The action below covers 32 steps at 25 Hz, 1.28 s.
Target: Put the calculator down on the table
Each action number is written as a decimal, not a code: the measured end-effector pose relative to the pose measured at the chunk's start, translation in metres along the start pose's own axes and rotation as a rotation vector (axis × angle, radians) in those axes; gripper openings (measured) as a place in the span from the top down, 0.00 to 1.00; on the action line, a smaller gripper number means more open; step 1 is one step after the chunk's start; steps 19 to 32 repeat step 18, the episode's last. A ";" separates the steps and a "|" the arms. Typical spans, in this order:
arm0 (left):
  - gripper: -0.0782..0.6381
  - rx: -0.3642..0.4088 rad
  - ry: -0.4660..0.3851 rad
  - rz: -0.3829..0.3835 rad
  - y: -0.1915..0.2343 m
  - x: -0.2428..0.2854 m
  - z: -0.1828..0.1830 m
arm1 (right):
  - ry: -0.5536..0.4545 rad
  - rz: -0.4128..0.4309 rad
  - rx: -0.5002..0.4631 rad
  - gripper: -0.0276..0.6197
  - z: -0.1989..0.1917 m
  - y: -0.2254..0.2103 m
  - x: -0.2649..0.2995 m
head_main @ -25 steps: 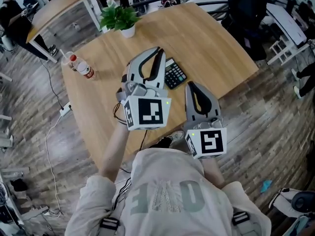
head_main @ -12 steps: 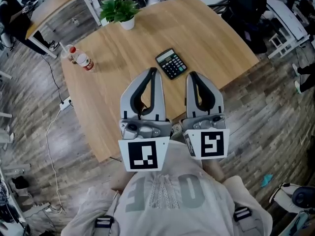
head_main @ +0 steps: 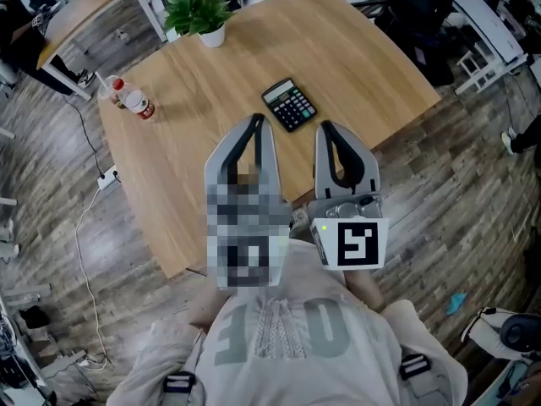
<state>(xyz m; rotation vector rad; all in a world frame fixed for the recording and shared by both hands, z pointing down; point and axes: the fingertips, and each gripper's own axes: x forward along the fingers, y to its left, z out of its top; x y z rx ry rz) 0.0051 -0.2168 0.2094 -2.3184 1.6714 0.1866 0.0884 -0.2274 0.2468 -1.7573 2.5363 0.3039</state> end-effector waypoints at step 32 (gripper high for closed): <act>0.88 0.020 0.003 0.077 0.024 0.002 -0.006 | 0.006 -0.003 -0.008 0.92 -0.006 -0.014 0.005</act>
